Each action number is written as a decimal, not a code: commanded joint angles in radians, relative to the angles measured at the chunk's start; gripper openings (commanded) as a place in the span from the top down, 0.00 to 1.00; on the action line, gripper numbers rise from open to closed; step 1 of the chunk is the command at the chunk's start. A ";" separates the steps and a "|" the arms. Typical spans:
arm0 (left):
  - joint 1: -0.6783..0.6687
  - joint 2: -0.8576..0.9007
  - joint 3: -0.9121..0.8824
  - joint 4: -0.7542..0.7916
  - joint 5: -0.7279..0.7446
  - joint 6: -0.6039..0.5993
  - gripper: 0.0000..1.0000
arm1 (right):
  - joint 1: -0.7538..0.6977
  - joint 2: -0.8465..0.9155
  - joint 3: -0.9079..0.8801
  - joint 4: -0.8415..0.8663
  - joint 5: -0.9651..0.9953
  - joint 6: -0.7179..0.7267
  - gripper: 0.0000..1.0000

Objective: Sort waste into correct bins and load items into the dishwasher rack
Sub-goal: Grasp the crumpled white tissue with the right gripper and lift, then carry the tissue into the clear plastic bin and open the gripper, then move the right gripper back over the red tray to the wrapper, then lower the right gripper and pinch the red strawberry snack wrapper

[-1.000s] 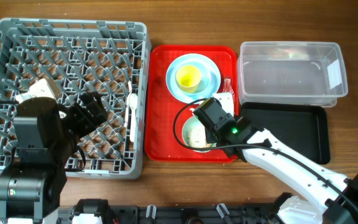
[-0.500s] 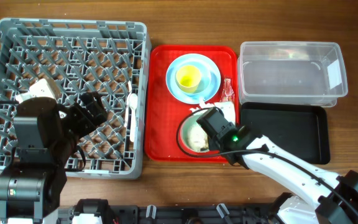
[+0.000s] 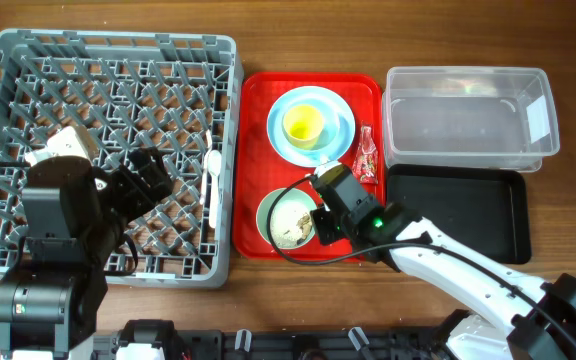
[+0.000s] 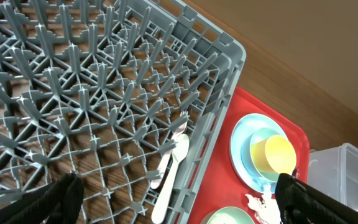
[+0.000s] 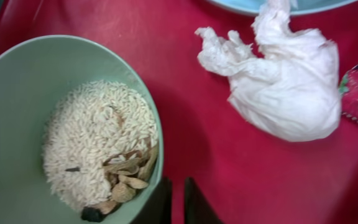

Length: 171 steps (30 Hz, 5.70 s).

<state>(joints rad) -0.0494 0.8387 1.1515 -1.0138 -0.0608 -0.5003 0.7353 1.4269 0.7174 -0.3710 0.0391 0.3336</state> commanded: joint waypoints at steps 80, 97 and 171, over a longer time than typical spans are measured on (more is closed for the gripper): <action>0.007 -0.002 0.014 0.002 0.004 -0.010 0.00 | -0.547 -0.235 0.318 -0.247 -0.332 -0.042 0.52; 0.007 -0.002 0.014 0.002 0.004 -0.010 0.00 | -0.189 -0.046 0.236 -0.267 -0.112 0.089 0.48; 0.007 -0.002 0.014 0.002 0.004 -0.010 0.00 | -0.206 0.354 0.245 -0.034 0.371 0.061 0.96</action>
<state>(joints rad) -0.0494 0.8387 1.1515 -1.0138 -0.0612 -0.5003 0.5312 1.7466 0.9871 -0.4084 0.3874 0.3801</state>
